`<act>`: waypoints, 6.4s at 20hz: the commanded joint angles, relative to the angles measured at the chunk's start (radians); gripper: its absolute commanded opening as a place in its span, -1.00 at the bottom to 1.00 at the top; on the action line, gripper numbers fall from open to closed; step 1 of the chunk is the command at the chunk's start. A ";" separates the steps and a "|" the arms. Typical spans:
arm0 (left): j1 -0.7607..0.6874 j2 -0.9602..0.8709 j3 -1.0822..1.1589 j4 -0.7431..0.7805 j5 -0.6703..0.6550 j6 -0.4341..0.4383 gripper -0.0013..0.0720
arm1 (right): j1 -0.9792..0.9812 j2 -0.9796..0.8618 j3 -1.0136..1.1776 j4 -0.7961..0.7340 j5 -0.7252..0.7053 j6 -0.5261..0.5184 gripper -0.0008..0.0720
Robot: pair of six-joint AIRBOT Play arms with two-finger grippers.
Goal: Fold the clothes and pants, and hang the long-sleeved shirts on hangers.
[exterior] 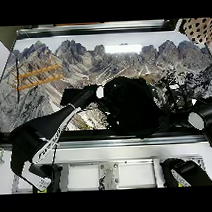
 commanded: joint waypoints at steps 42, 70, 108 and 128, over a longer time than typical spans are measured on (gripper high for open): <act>-0.212 0.385 -0.346 0.060 0.155 -0.383 -0.93 | -0.295 -0.317 -0.180 0.340 -0.436 -0.014 0.60; 0.002 0.743 0.661 0.080 0.264 -0.269 -0.93 | -0.295 -0.024 1.013 0.656 -0.377 -0.216 -0.95; 0.349 0.786 -0.259 -0.086 -0.120 -0.281 0.96 | -0.010 -0.275 0.390 0.218 0.418 0.079 -0.95; 1.098 0.169 -0.040 0.573 0.197 -0.230 0.96 | -0.010 -0.275 0.390 0.218 0.418 0.079 -0.95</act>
